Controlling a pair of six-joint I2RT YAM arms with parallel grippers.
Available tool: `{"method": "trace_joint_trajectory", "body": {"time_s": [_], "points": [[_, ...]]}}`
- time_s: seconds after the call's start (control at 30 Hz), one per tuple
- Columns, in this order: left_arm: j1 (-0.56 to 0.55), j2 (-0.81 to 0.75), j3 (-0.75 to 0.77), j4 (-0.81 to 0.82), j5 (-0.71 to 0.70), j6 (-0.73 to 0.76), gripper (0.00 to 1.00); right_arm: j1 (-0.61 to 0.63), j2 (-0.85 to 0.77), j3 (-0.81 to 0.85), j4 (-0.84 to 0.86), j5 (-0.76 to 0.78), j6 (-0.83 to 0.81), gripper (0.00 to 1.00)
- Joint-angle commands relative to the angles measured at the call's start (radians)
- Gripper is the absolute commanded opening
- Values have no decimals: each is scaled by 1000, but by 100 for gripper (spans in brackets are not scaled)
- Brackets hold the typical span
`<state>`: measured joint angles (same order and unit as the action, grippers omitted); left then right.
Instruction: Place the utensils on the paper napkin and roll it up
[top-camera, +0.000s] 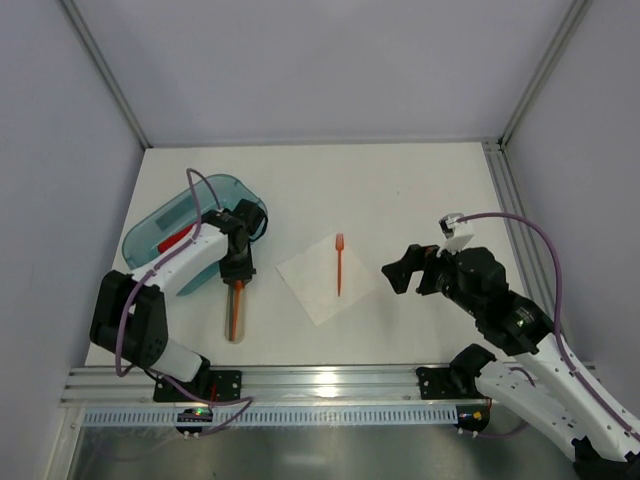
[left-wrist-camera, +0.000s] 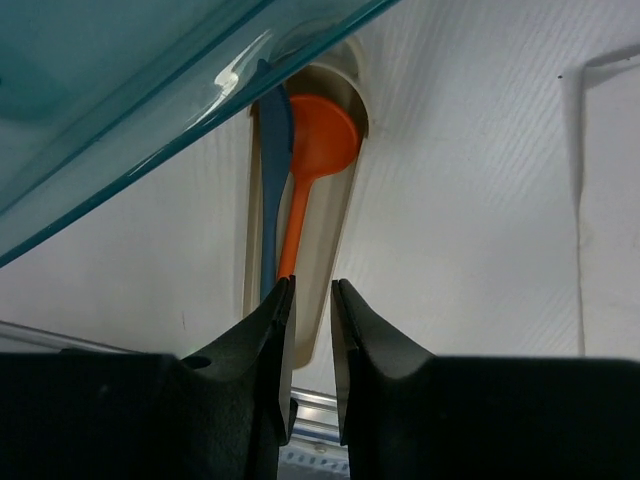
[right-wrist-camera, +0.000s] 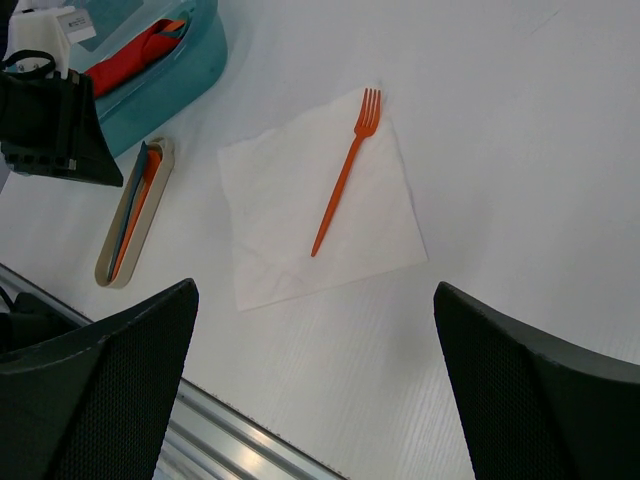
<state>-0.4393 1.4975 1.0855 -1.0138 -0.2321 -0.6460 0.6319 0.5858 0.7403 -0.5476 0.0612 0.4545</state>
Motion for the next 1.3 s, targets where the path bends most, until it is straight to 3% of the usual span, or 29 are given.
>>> {"method": "trace_joint_trajectory", "body": {"time_s": [0.0,0.63,1.03,1.27], "points": [[10,12,-33,66,5,3,24,-3,-24,2,9,8,-13,100],[30,187,-137,199,0,3,25,-3,-38,-1,-2,29,-31,100],[28,141,-160,205,66,-9,12,-3,-29,4,3,19,-20,100],[17,83,-185,234,111,-27,17,-3,-34,4,-3,9,-10,100]]}}
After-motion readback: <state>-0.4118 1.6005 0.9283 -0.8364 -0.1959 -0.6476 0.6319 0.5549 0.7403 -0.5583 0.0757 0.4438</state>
